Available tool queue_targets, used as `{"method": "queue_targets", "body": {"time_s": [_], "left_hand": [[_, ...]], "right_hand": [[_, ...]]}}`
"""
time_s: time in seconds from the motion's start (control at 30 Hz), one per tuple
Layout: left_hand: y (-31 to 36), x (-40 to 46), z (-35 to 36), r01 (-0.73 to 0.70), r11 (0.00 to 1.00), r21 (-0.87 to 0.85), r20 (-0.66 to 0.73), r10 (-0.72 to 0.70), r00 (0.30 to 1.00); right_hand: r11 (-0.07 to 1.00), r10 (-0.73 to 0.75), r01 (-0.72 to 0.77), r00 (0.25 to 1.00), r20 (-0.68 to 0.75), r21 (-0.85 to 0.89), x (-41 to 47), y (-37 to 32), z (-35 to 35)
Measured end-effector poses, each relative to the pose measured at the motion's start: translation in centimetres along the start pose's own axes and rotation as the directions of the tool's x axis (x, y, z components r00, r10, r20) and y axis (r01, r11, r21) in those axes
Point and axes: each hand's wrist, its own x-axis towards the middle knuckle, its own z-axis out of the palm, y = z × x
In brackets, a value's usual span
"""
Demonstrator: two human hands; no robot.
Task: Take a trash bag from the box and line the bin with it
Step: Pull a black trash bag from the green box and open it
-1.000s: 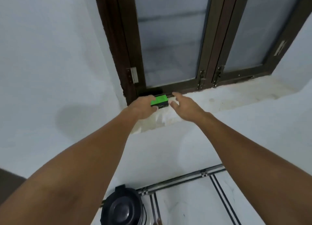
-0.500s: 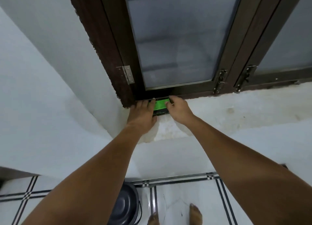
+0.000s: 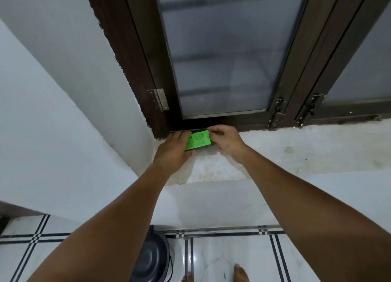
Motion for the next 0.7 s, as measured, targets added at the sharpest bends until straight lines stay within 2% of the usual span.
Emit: {"method": "queue_targets", "body": {"time_s": [0.2, 0.37, 0.5, 0.57, 0.63, 0.7], "left_hand": [[0.1, 0.6, -2.1, -0.098, 0.990, 0.096, -0.018, 0.101, 0.995], [0.1, 1.0, -3.3, -0.068, 0.989, 0.130, 0.006, 0.068, 0.998], [0.5, 0.7, -4.0, -0.098, 0.987, 0.123, -0.036, 0.103, 0.994], [1.0, 0.5, -4.4, -0.140, 0.984, 0.107, -0.060, 0.147, 0.987], [1.4, 0.3, -5.1, -0.154, 0.988, 0.032, -0.090, 0.156, 0.984], [2.0, 0.2, -5.8, -0.115, 0.986, -0.123, -0.143, 0.097, 0.985]], "right_hand": [[0.983, 0.049, -0.033, 0.995, 0.086, -0.178, 0.3, -1.5, -0.9], [0.977, 0.058, -0.062, 0.998, -0.027, -0.205, 0.9, -1.5, -0.2], [0.985, 0.135, -0.147, 0.983, -0.125, -0.090, 0.8, -1.1, -0.6], [0.976, 0.212, -0.215, 0.971, -0.107, -0.019, 0.3, -0.8, -0.9], [0.959, 0.282, -0.278, 0.958, -0.058, 0.057, 0.1, -0.5, -0.9], [0.925, 0.341, -0.330, 0.940, -0.029, 0.187, -0.2, -0.8, -0.9]]}}
